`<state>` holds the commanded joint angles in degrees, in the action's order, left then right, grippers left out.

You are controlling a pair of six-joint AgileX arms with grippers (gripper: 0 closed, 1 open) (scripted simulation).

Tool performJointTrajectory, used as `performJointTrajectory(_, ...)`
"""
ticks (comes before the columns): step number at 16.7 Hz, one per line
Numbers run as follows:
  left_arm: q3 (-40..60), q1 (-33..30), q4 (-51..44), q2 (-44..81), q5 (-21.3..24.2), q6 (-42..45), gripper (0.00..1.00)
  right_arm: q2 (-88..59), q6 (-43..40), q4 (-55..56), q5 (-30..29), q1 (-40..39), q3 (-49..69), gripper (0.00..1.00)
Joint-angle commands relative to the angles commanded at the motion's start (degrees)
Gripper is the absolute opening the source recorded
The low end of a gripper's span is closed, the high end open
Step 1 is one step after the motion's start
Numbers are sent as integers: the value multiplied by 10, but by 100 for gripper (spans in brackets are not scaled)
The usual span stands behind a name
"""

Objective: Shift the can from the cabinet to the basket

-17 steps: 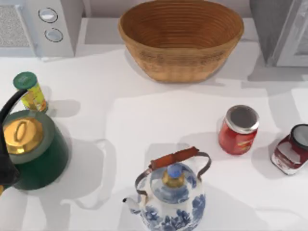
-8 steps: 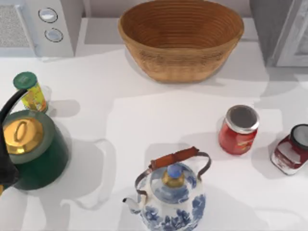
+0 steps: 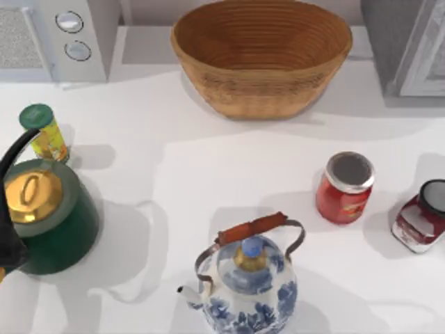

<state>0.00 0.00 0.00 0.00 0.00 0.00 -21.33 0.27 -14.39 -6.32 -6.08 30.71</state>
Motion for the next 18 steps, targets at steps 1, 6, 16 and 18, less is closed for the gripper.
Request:
performJointTrajectory(1,0,0,0,0,0,0,100,34,0,23,10,9,-57,0)
performJointTrajectory(6,0,0,0,0,0,0,100,170,-2,115,51,48,-257,0)
performJointTrajectory(16,0,0,0,0,0,0,100,203,-2,144,60,58,-306,0)
performJointTrajectory(18,0,0,0,0,0,0,100,174,-1,153,46,49,-282,0)
